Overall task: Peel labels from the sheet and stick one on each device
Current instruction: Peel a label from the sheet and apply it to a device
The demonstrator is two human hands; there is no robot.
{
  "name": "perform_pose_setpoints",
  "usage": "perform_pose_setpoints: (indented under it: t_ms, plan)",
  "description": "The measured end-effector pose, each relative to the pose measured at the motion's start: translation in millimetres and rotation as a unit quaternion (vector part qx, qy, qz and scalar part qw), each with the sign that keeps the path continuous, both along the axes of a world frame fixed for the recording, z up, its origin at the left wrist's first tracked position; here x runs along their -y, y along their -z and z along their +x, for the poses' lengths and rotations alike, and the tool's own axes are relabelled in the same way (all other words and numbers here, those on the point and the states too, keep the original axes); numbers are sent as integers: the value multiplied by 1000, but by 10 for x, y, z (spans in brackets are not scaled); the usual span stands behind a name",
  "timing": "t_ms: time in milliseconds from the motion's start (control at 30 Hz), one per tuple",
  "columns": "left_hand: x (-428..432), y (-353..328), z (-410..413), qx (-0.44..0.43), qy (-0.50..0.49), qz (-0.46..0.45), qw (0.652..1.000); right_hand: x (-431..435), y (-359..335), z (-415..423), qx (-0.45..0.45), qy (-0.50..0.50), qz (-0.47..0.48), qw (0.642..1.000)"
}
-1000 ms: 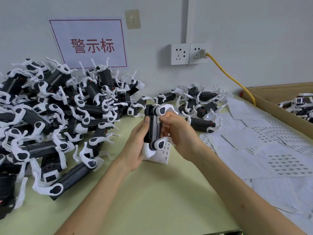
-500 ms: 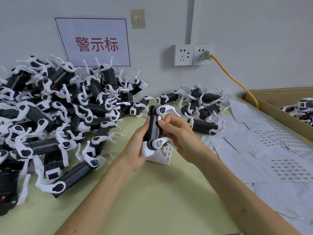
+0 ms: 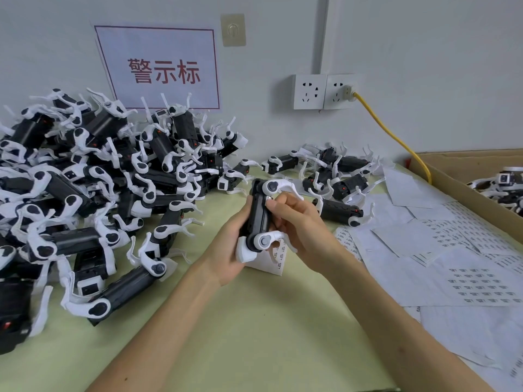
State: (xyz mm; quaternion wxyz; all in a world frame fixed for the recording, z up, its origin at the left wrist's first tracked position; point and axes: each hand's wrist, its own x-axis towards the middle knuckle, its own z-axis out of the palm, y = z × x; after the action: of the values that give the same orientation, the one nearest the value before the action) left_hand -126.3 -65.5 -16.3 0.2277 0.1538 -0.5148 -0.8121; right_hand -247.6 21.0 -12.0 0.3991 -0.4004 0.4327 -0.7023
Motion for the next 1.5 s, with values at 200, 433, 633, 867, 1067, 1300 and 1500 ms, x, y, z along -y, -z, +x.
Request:
perform_pose_setpoints:
  t_ms: [200, 433, 633, 867, 1067, 1300, 1500]
  plan:
    - [-13, 35, -25, -13, 1, 38, 999, -14, -18, -65, -18, 0, 15, 1000]
    - [13, 42, -36, -19, 5, 71, 997, -16, -24, -143, -70, 112, 43, 990]
    - [16, 62, -51, 61, 71, 11, 996, -163, -118, -305, -252, 169, 42, 952]
    - [115, 48, 5, 145, 119, 66, 980, -314, -150, -359, -309, -109, 179, 928]
    - [285, 20, 4, 92, -156, -6, 984, -422, -265, -605, -211, -2, 201, 957]
    - [376, 96, 87, 76, -467, -433, 767, -829, -316, -1228, 405, 194, -326, 832]
    - [256, 145, 21, 145, -404, -476, 767, -724, -246, -1223, 408, 291, -170, 849]
